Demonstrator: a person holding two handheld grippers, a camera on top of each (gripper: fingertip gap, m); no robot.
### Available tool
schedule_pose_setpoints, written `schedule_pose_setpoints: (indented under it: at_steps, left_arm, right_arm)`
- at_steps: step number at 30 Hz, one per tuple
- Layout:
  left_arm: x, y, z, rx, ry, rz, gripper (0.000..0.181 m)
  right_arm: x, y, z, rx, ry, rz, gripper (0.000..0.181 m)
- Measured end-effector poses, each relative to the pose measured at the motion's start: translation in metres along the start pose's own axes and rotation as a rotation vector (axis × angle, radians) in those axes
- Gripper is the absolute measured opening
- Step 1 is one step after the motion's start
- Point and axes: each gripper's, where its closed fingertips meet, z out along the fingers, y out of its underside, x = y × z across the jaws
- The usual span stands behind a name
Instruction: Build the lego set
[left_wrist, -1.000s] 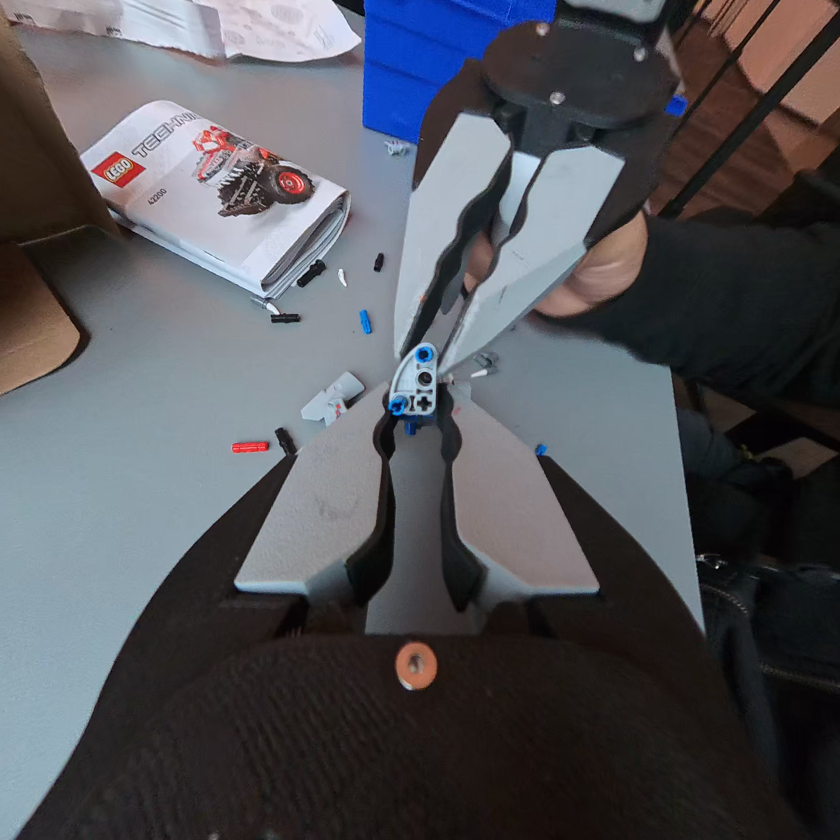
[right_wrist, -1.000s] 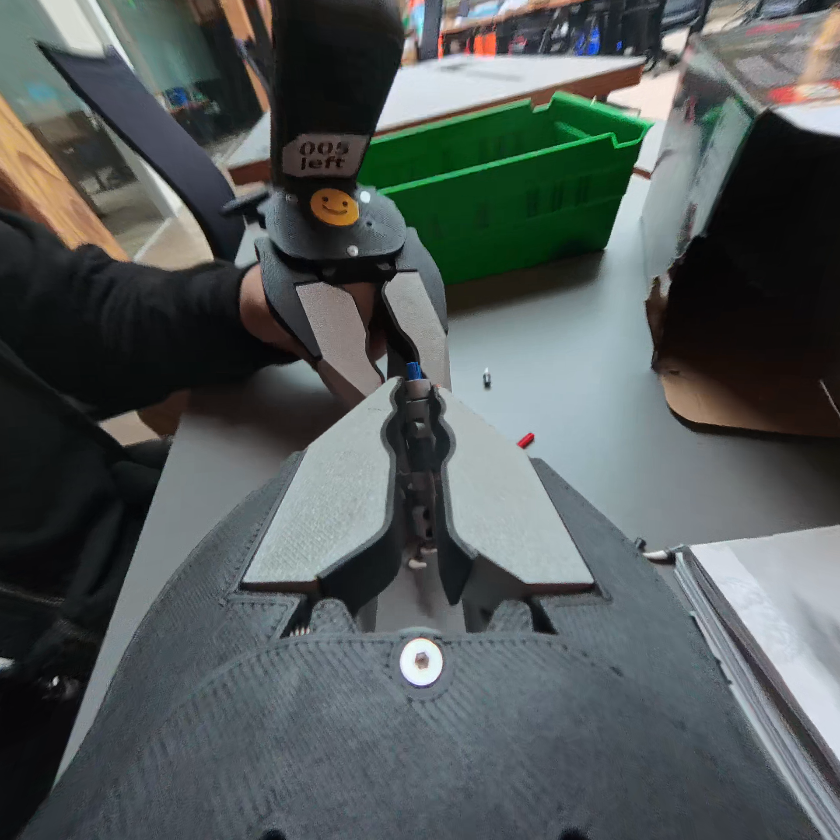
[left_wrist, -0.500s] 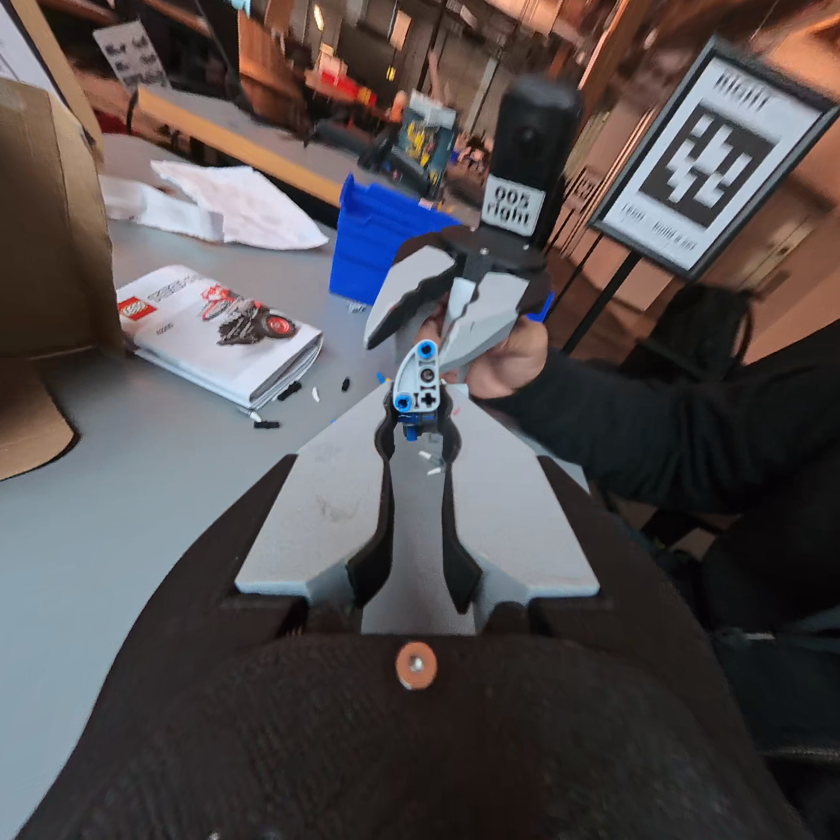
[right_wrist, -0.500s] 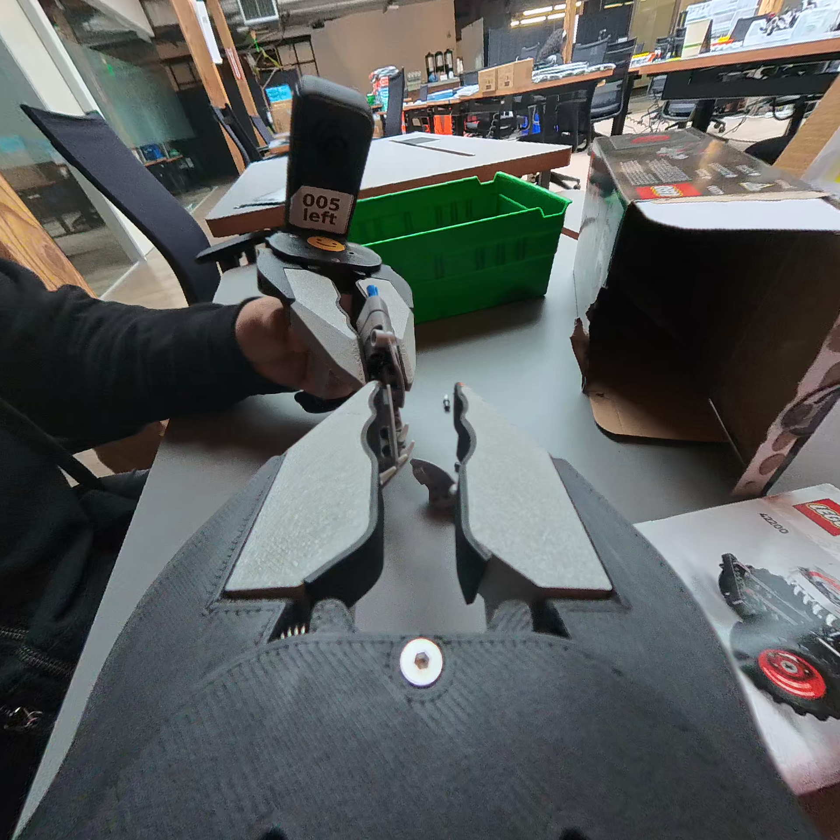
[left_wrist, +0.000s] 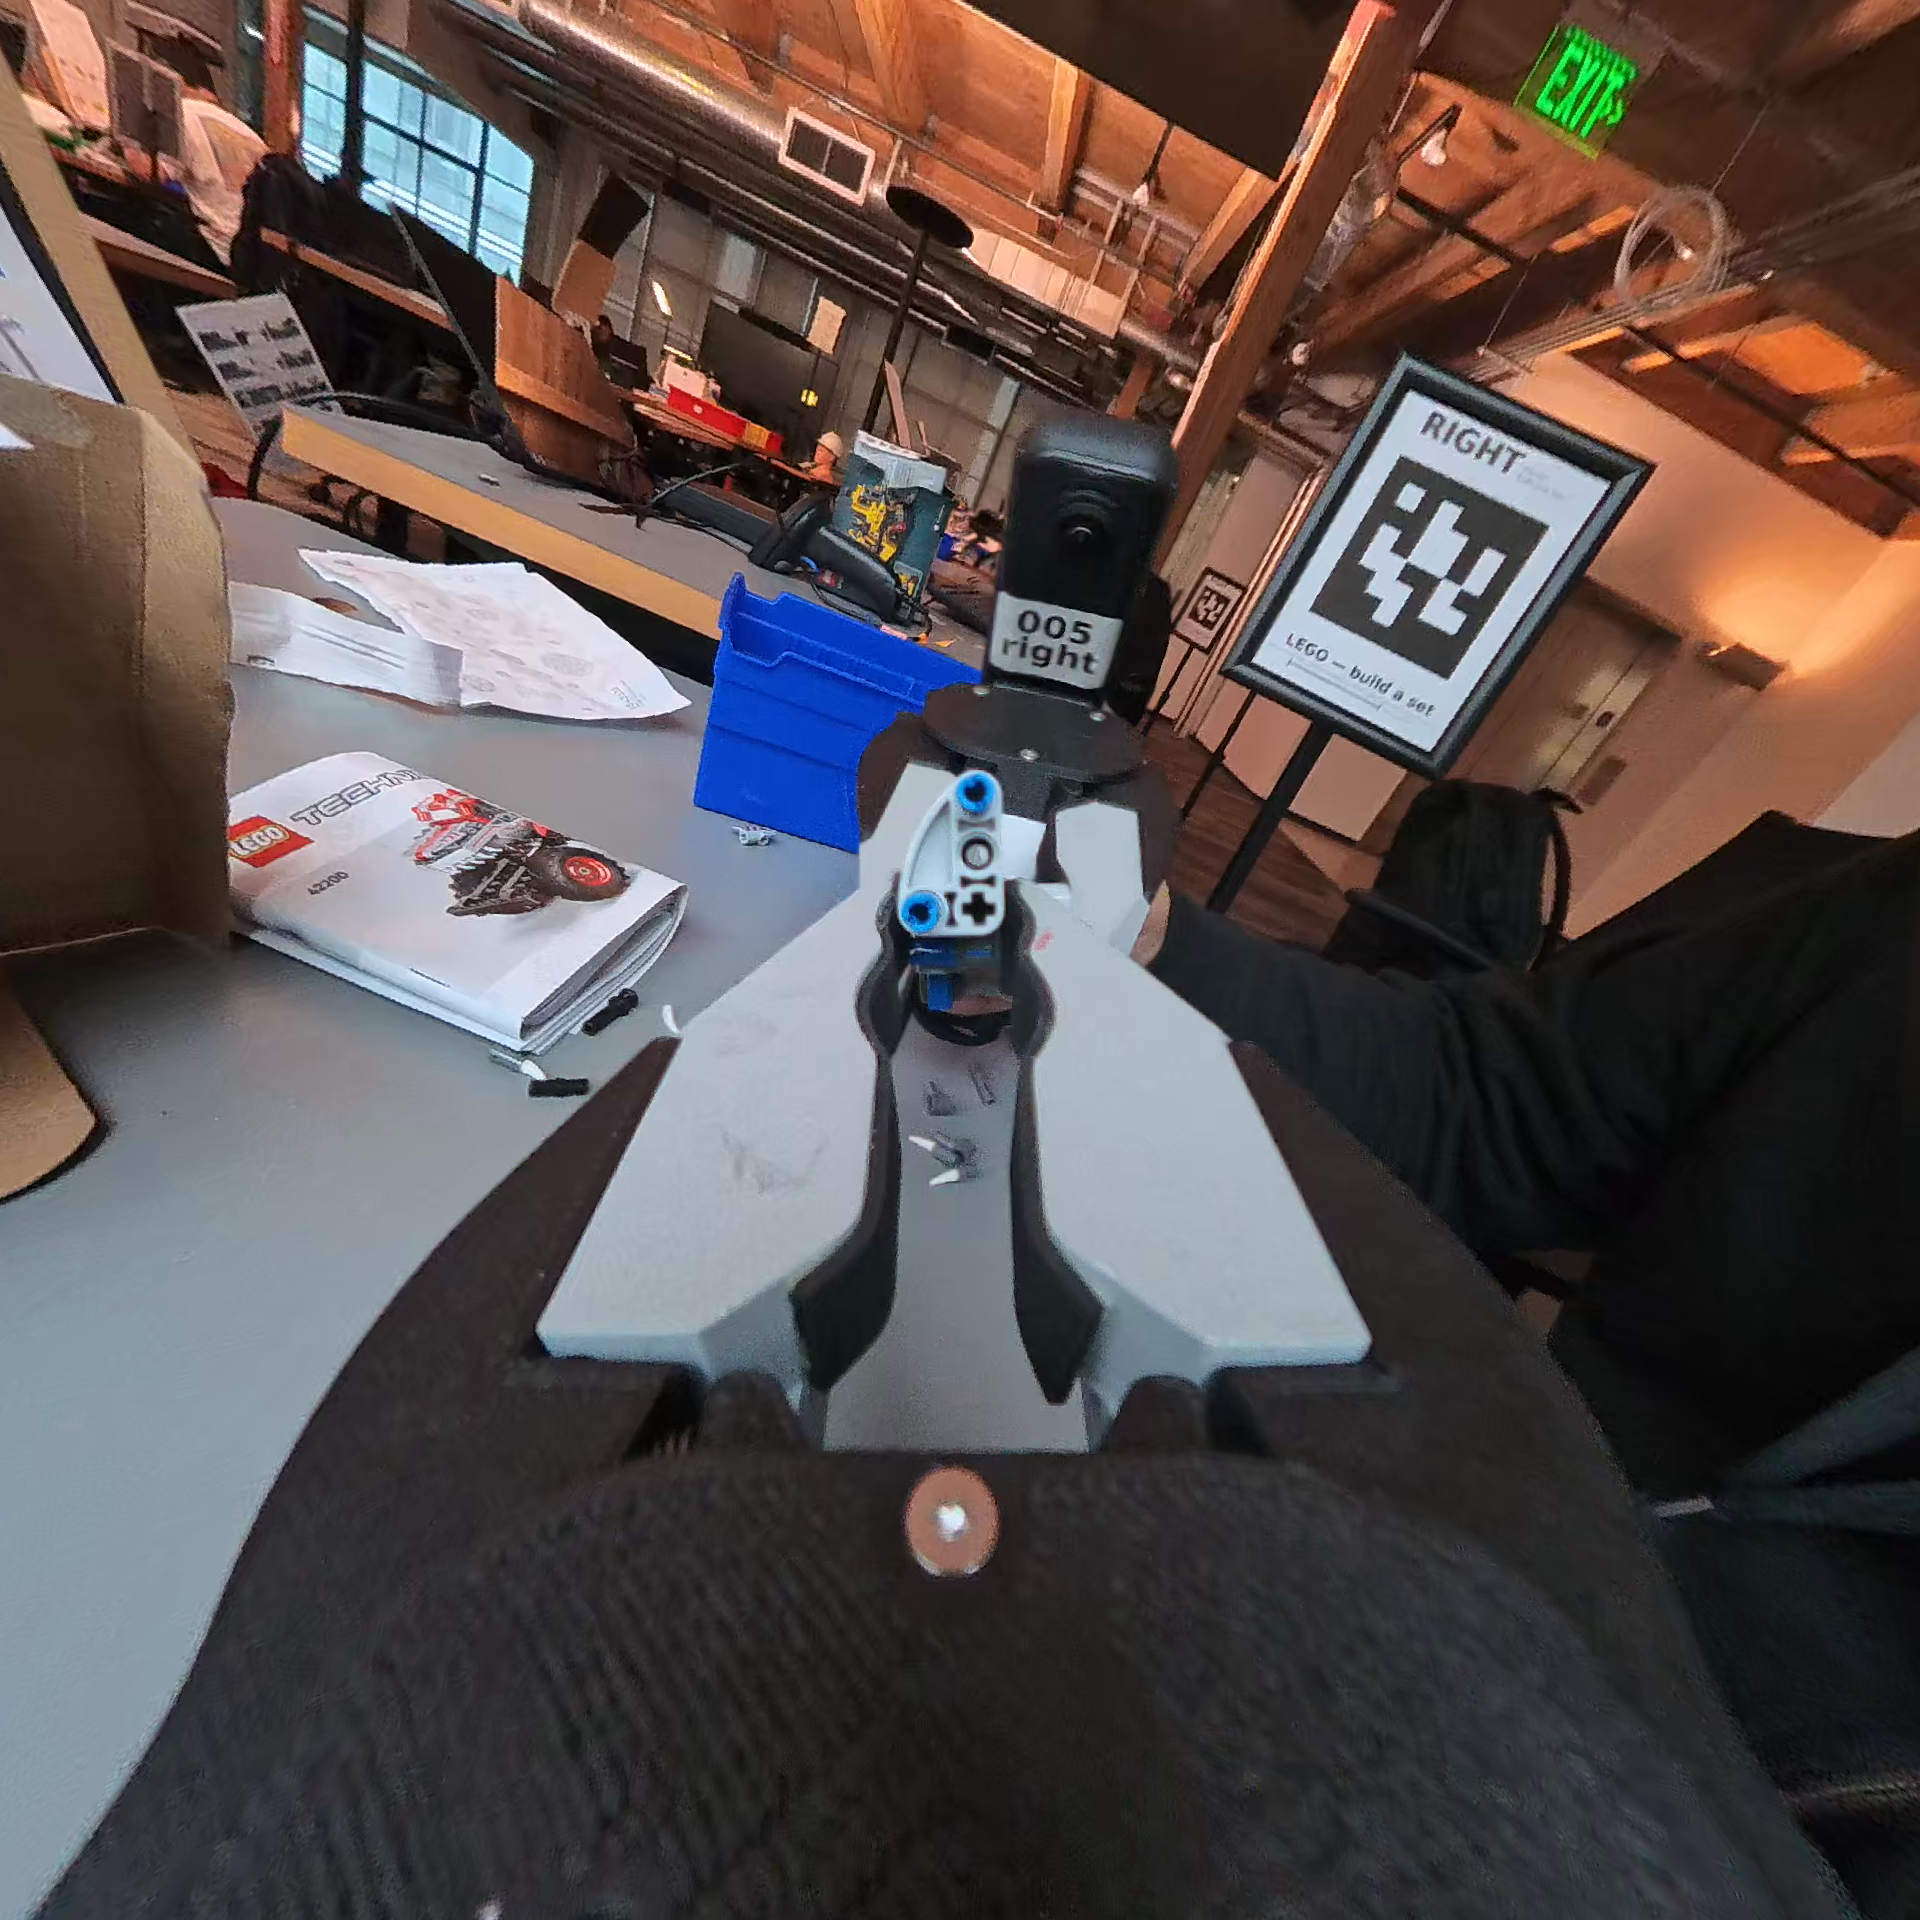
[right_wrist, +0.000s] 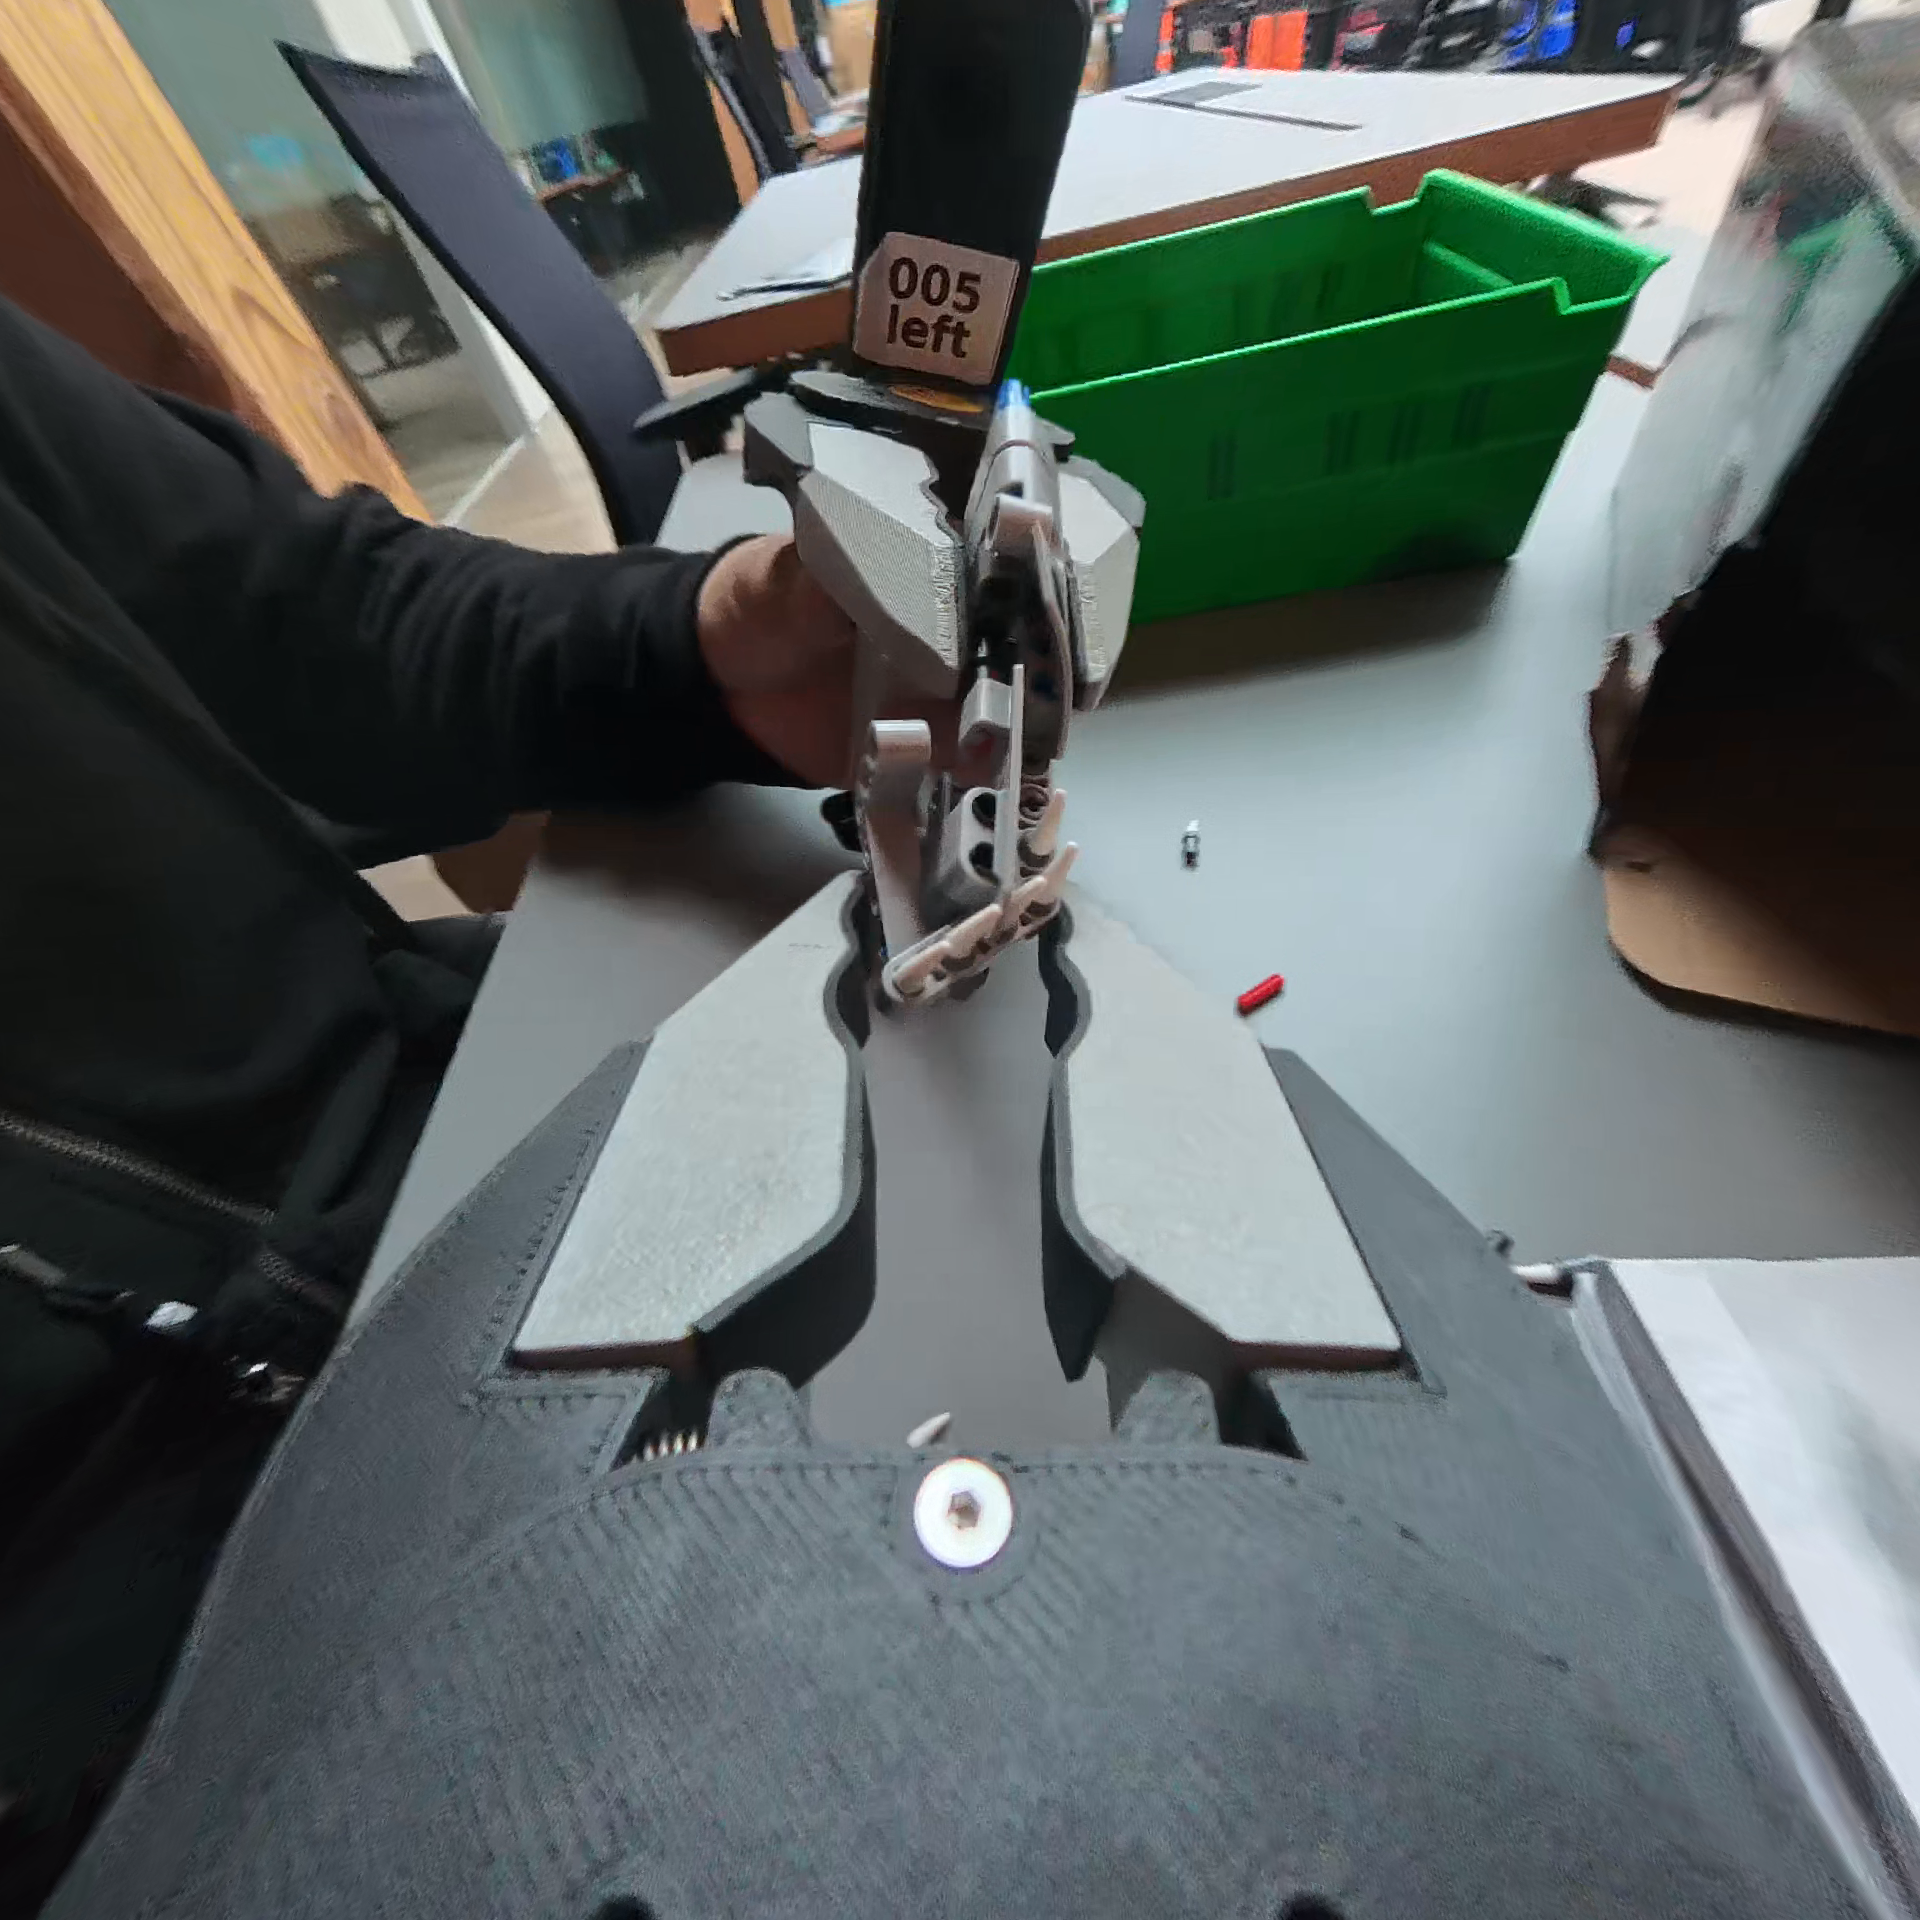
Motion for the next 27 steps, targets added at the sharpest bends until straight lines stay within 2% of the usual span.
schedule_pose_setpoints:
  at_steps: [3, 6, 10, 14, 21, 24, 27]
  left_arm:
    - [-0.002, 0.002, -0.001, -0.019, 0.003, -0.027, 0.015]
    - [-0.011, 0.005, -0.005, -0.063, -0.045, -0.012, 0.017]
    - [-0.017, -0.003, -0.017, -0.064, -0.08, 0.021, 0.024]
    - [-0.024, -0.007, -0.027, -0.069, -0.116, 0.028, 0.022]
    - [-0.016, 0.0, -0.023, -0.106, -0.034, -0.049, 0.029]
    - [-0.006, 0.01, -0.017, -0.157, 0.022, -0.054, 0.025]
    - [-0.004, 0.015, -0.017, -0.191, 0.001, 0.027, 0.014]
  right_arm:
    - [0.004, 0.002, -0.002, -0.018, 0.039, -0.036, 0.027]
    - [0.006, 0.006, -0.004, -0.015, 0.005, 0.052, 0.026]
    - [0.009, 0.004, -0.012, 0.023, -0.024, 0.125, 0.027]
    - [0.008, 0.004, -0.014, 0.034, -0.059, 0.165, 0.026]
    - [0.001, 0.015, -0.01, -0.031, -0.106, 0.169, 0.027]
    - [-0.002, 0.02, -0.006, -0.064, -0.108, 0.148, 0.027]
    - [-0.005, 0.019, -0.007, -0.067, -0.113, 0.108, 0.027]
